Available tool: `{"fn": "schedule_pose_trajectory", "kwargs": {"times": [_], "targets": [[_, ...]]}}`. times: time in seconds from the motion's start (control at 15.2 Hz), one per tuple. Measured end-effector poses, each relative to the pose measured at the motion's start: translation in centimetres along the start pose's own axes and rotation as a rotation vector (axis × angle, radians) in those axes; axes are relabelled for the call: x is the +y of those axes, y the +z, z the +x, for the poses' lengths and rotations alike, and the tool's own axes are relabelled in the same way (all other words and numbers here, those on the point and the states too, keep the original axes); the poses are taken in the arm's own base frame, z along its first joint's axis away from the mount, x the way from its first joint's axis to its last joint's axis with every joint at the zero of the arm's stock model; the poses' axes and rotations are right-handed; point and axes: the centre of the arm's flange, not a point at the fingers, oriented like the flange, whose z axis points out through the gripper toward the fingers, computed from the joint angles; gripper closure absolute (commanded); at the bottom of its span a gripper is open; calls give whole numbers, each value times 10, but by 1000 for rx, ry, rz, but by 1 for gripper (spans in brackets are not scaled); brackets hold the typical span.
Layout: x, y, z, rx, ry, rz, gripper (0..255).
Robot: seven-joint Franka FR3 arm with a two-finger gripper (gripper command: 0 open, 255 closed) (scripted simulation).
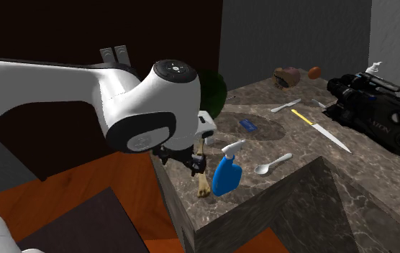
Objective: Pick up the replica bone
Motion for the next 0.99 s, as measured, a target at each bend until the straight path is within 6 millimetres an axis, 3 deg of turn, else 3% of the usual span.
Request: {"fn": "schedule_pose_trajectory", "kwargs": {"times": [0.66,0.99], "targets": [[45,93,81,66,-388,59,0],[53,124,93,78,-452,69,0]]}}
